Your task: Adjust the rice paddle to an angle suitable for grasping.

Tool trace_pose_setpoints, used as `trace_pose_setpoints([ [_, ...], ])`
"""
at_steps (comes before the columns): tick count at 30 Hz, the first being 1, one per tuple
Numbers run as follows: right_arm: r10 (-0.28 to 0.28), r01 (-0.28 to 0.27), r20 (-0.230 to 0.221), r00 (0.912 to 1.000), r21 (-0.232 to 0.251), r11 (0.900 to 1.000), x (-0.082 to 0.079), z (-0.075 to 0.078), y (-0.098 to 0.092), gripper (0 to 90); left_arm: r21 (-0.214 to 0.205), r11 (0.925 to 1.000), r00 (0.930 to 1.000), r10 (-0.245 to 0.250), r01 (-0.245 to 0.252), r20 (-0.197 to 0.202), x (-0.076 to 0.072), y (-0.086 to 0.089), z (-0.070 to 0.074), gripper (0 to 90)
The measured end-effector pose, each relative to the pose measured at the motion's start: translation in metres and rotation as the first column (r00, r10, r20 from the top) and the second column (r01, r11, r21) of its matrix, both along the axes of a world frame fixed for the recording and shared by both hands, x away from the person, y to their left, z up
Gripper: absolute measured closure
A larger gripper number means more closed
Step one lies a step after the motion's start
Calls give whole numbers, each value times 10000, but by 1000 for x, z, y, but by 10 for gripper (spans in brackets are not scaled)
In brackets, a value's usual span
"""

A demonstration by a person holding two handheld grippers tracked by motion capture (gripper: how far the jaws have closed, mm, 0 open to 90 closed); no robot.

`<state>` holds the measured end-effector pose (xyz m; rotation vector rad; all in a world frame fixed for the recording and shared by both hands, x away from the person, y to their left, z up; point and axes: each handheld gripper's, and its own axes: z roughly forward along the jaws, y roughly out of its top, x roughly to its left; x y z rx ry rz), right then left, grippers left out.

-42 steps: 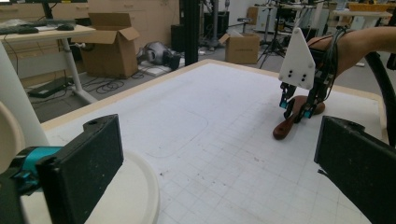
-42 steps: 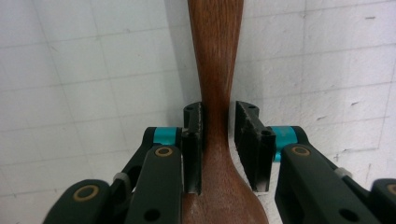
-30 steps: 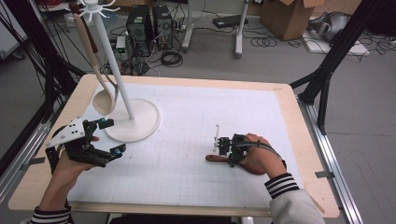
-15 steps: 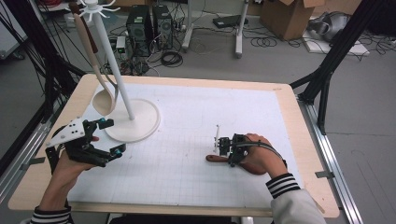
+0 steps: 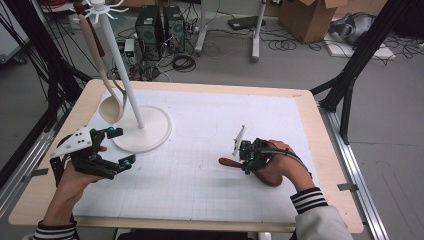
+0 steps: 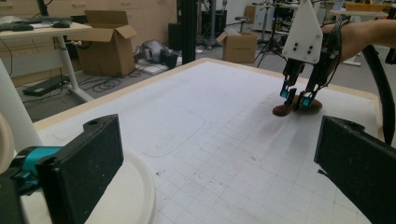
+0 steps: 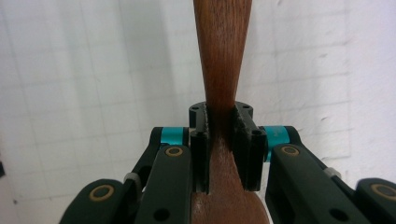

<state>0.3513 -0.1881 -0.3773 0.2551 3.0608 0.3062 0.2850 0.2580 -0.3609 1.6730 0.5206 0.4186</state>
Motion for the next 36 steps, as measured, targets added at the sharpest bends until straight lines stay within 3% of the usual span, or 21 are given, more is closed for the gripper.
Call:
trace_pose_setpoints([
  [7, -124, 107, 141, 9998, 1144, 9934, 1, 12, -7, 785, 14, 10000, 10000, -35, 35, 66, -2, 0, 3, 17],
  [11, -128, 97, 151, 9998, 1904, 9817, 1, 19, -10, 785, -1, 10000, 9999, -18, 18, 137, -3, 2, 6, 17],
  [18, -94, -76, 475, 9988, 3464, 9381, 1, 35, -13, 785, 95, 10000, 9999, 10, -11, 149, -2, 2, 10, 17],
  [22, -197, 3, 414, 9990, 4228, 9062, 1, 42, -18, 785, 280, 9996, 9997, -23, 17, 239, -1, 0, 17, 17],
  [27, -211, -114, 552, 9983, 5312, 8472, 2, 51, -22, 785, 409, 9991, 9992, -102, 86, 395, -2, -3, 28, 17],
  [28, -239, -100, 527, 9983, 5640, 8257, 1, 53, -22, 785, 430, 9990, 9991, -113, 96, 398, -2, -3, 30, 17],
  [29, -261, -137, 604, 9978, 5799, 8146, 1, 55, -23, 784, 435, 9990, 9990, -144, 125, 422, -2, -4, 32, 17],
  [33, -186, -180, 468, 9987, 6761, 7366, 1, 61, -24, 784, 435, 9988, 9984, -258, 237, 496, -3, -6, 37, 17],
  [36, -59, -288, 454, 9990, 7237, 6895, 0, 64, -22, 784, 427, 9983, 9979, -419, 397, 500, -3, -8, 42, 17],
])
